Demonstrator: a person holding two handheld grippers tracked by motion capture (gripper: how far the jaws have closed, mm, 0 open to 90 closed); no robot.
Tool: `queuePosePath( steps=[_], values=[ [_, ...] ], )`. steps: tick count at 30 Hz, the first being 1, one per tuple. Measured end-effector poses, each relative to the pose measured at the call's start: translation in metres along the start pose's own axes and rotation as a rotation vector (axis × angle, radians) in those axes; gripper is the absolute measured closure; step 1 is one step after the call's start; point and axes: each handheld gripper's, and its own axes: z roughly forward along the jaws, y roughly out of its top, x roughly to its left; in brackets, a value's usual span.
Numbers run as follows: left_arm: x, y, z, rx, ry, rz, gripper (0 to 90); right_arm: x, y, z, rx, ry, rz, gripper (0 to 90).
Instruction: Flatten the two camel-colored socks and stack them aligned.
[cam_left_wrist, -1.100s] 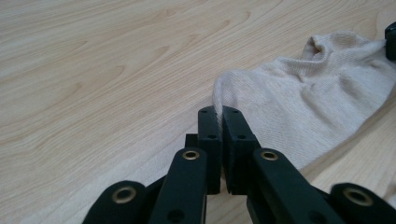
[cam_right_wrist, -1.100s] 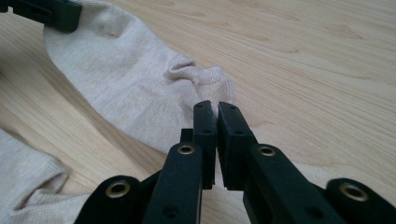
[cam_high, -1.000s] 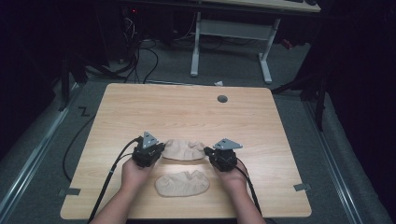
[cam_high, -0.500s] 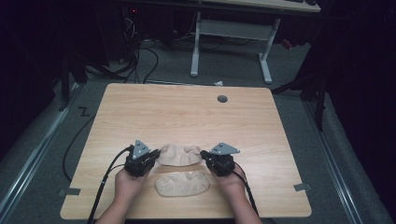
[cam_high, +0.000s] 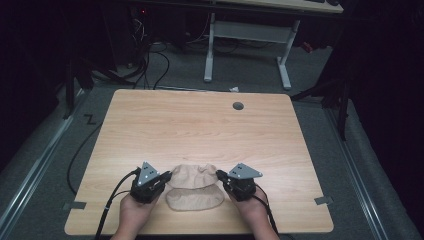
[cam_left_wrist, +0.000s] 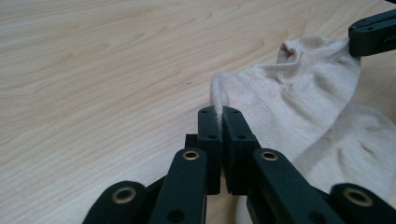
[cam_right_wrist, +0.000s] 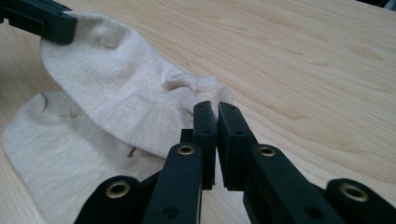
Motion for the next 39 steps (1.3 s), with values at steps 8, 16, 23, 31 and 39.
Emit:
queuePosePath(
  steps=[8, 16, 23, 31, 39],
  values=[
    [-0.014, -0.007, -0.009, 0.007, -0.025, 0.021, 87.0, 0.006, -0.011, -0.018, -0.008, 0.003, -0.01, 86.8],
    [-0.022, -0.015, -0.016, 0.014, -0.041, 0.02, 87.0, 0.013, -0.022, -0.03, -0.009, 0.015, -0.012, 86.8],
    [-0.024, -0.019, -0.02, 0.01, -0.039, 0.022, 86.9, 0.018, -0.023, -0.03, -0.004, 0.028, -0.019, 86.8],
    [-0.025, -0.025, -0.023, 0.02, -0.046, 0.022, 86.9, 0.021, -0.025, -0.03, 0.0, 0.034, -0.022, 86.8],
    [-0.028, -0.031, -0.02, 0.028, -0.053, 0.02, 86.8, 0.023, -0.033, -0.028, 0.03, 0.044, -0.015, 86.7]
  ],
)
